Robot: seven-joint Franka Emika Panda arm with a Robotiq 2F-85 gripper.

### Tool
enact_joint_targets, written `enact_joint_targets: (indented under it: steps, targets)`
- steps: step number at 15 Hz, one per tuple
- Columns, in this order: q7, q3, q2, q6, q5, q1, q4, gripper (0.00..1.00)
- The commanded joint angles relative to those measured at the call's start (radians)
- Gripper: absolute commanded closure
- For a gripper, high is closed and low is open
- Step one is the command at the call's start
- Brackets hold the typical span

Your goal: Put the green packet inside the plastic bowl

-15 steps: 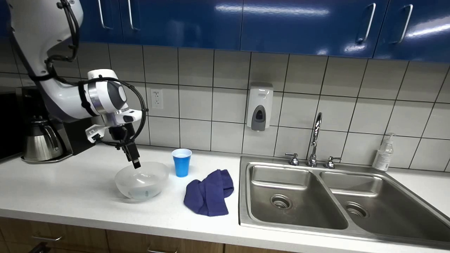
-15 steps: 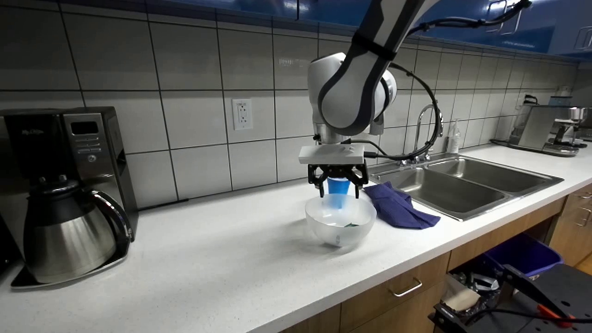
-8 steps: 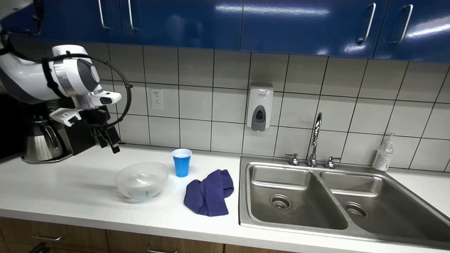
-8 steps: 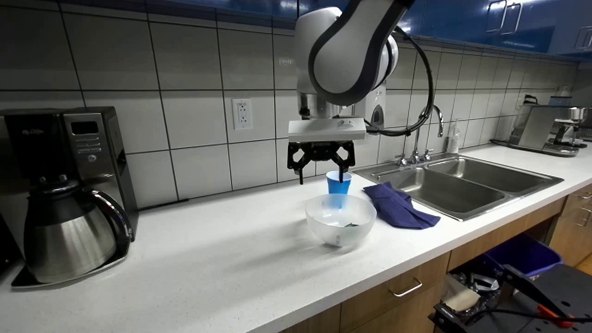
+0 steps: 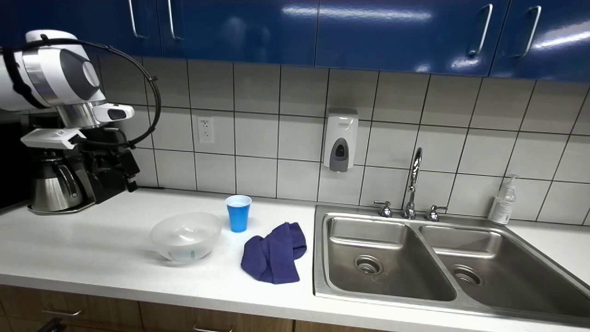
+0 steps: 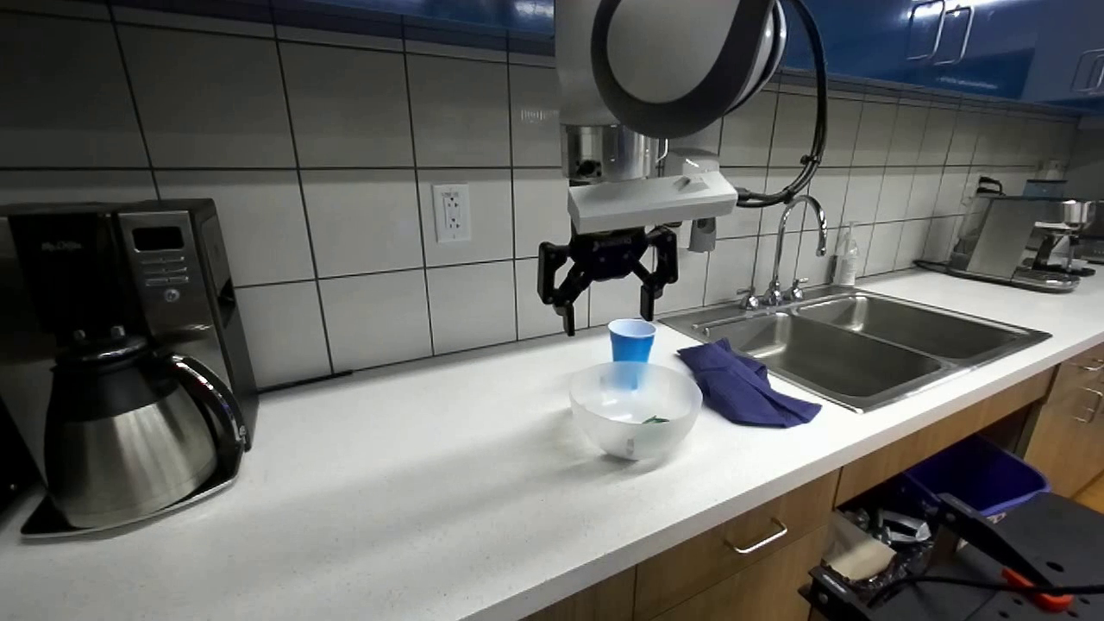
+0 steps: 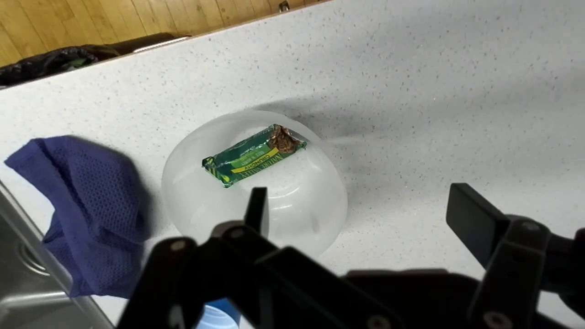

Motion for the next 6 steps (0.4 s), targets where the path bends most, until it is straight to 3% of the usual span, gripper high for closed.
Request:
enact_joint_targets:
  steps: [1, 2, 3, 6]
  targets:
    - [-0.124, 0.056, -0.126, -0.050, 0.015, -0.018, -0.079, 0.00]
    - [-0.122, 0.070, -0.149, -0.062, 0.001, -0.021, -0.091, 0.00]
    - [-0.083, 0.072, -0.064, -0.025, 0.010, -0.039, -0.041, 0.00]
    - [-0.099, 0.094, -0.111, -0.037, 0.013, -0.041, -0.070, 0.00]
